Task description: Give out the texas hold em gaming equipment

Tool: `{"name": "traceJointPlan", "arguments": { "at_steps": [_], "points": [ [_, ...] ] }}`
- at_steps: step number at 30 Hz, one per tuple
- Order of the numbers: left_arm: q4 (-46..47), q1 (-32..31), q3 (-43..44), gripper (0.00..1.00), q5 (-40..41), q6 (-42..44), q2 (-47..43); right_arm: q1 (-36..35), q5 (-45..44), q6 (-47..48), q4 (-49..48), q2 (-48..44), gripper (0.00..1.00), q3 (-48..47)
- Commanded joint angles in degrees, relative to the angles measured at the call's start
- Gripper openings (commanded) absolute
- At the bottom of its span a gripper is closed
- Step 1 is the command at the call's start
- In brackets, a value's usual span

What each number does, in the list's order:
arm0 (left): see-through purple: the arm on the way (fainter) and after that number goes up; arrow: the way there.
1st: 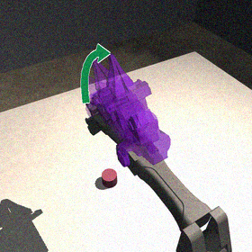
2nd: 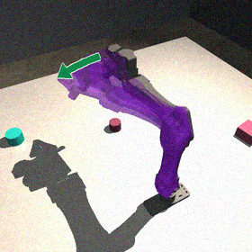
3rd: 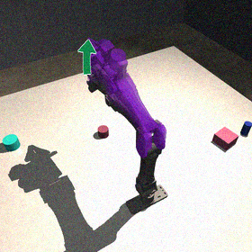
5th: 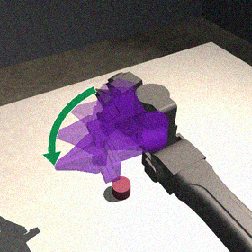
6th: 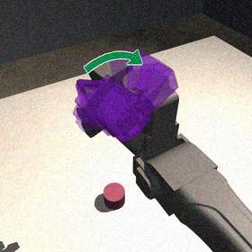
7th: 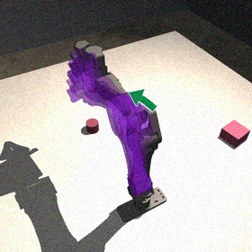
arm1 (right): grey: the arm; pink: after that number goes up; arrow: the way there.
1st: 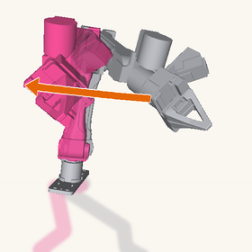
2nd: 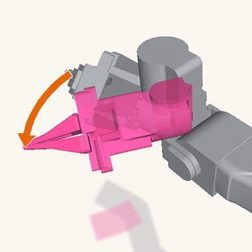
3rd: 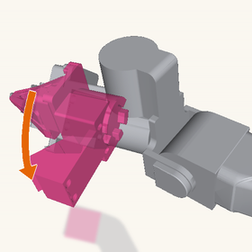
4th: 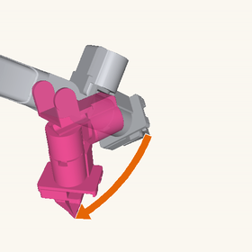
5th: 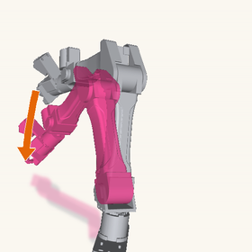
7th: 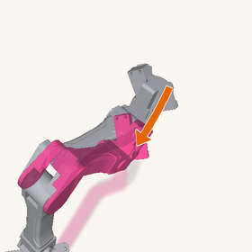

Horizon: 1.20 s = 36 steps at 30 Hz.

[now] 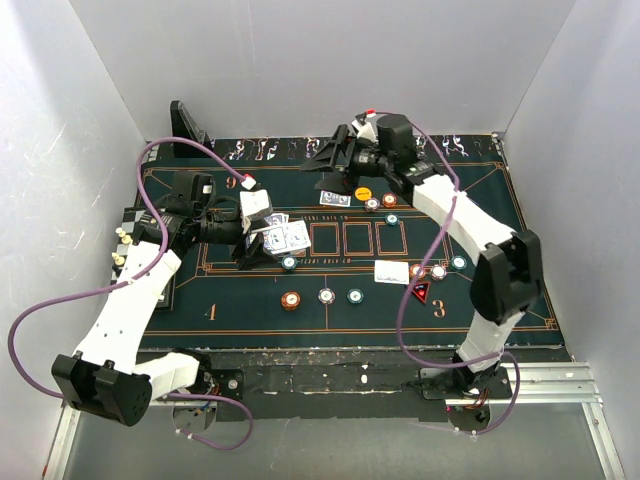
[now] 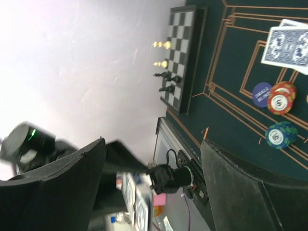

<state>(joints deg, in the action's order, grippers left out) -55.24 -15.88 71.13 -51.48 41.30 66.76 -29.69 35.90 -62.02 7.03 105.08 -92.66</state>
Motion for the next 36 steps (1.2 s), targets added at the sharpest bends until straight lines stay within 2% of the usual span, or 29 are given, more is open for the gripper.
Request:
{"name": "traceJointPlan", "arguments": {
  "at_steps": [1,5,9,15,21,25,26,28,30,32,36],
  "points": [
    [0.93,0.06,0.32,0.0,-1.25,0.45,-1.9,1.13,6.89,-2.05,-10.7,-6.98,0.86,10.12],
    [0.84,0.06,0.58,0.0,-1.07,0.45,-1.72,-0.01,10.59,-1.97,-12.56,-12.16,0.87,15.83],
    [1.01,-0.03,0.85,0.0,-1.16,0.45,-1.29,-2.38,11.03,1.1,-10.2,-15.86,0.88,19.71],
    [1.19,-0.03,1.73,0.0,-1.34,0.36,-0.41,-5.81,13.32,2.08,-10.8,-16.13,0.89,21.21],
    [1.37,-0.03,2.25,0.0,-1.25,0.27,0.03,-7.92,14.2,0.06,-15.37,-15.87,0.9,22.7],
    [1.54,0.06,2.17,0.0,-1.25,0.27,0.3,-8.71,14.72,-2.58,-19.24,-15.69,0.77,24.72],
    [1.54,0.06,2.17,0.0,-1.25,0.36,0.3,-8.8,14.72,-2.84,-19.5,-15.78,0.7,25.07],
    [1.54,0.06,2.34,0.0,-1.25,0.45,0.3,-8.89,14.81,-3.11,-20.29,-16.04,0.51,25.95],
    [1.72,0.06,2.26,0.0,-1.34,0.36,0.21,-8.98,14.81,-3.37,-20.56,-16.39,0.38,26.74],
    [1.63,0.06,2.34,0.0,-1.34,0.27,0.21,-8.98,14.81,-3.46,-20.47,-16.83,0.35,27.27],
    [1.54,0.06,2.17,0.0,-1.43,0.27,0.04,-8.89,14.64,-3.37,-20.12,-17.89,0.36,27.62]
  ]
}}
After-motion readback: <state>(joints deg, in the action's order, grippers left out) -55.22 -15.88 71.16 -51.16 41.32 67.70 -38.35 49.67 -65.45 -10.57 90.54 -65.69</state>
